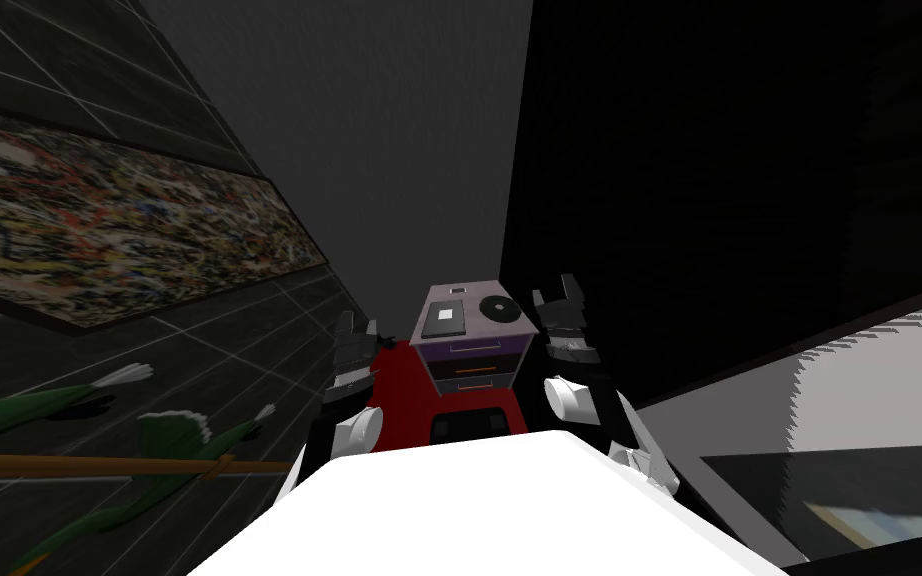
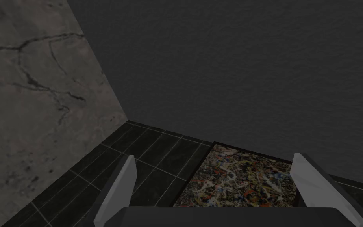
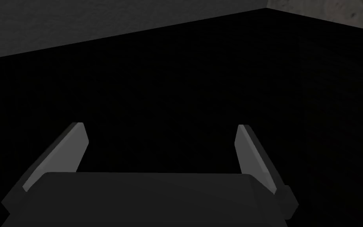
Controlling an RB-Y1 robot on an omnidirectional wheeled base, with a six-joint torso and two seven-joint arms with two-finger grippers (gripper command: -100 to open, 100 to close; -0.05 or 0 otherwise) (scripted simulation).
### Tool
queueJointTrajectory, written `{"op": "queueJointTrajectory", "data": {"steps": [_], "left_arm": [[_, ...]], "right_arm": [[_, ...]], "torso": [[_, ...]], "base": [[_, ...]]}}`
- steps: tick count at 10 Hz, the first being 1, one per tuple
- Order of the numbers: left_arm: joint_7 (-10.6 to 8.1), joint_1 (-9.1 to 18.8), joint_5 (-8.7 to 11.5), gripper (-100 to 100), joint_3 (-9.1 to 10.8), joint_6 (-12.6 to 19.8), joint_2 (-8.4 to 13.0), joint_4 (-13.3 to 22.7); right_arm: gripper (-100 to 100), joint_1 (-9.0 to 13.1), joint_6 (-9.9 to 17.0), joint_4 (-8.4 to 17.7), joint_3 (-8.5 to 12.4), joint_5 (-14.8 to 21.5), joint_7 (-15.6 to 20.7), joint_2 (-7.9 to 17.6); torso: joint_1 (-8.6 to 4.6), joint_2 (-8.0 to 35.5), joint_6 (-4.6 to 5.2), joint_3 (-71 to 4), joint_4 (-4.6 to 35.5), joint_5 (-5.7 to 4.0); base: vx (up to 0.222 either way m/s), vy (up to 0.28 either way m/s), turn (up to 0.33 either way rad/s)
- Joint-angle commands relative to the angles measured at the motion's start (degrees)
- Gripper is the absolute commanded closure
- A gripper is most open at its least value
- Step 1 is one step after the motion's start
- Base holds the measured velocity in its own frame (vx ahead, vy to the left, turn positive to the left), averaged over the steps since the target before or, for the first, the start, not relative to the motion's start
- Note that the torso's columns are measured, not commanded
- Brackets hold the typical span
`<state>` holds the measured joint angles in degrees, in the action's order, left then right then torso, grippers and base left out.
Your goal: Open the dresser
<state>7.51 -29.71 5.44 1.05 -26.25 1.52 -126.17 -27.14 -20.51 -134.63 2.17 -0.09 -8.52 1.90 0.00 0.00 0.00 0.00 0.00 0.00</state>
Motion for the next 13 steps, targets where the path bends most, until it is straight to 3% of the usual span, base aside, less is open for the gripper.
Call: {"op": "queueJointTrajectory", "data": {"steps": [1,9,10,13], "left_arm": [[0.00,0.00,0.00,0,0.00,0.00,0.00,0.00],[0.00,0.00,0.00,0,0.00,-0.01,0.00,-0.02],[0.00,0.00,0.00,0,0.00,-0.01,0.00,-0.02],[0.00,-0.01,0.00,0,0.00,0.00,-0.01,0.01]], "right_arm": [[0,0.00,0.00,0.00,0.00,0.00,0.00,0.00],[0,0.00,-0.01,-0.02,0.00,0.00,0.00,0.00],[-100,-0.03,-1.60,1.18,0.14,0.51,2.35,2.06],[-100,-0.13,-5.30,3.94,0.48,1.74,7.23,4.39]], "torso": [[0.00,2.32,0.00,-4.67,2.35,0.00],[0.00,35.39,0.00,-70.73,35.37,0.00],[0.00,39.62,0.00,-79.19,39.60,0.00],[0.10,42.14,0.00,-84.56,42.19,0.03]], "base": [[0.000,0.000,0.000],[0.000,0.000,0.000],[0.026,0.019,-0.060],[0.045,0.049,-0.069]]}}
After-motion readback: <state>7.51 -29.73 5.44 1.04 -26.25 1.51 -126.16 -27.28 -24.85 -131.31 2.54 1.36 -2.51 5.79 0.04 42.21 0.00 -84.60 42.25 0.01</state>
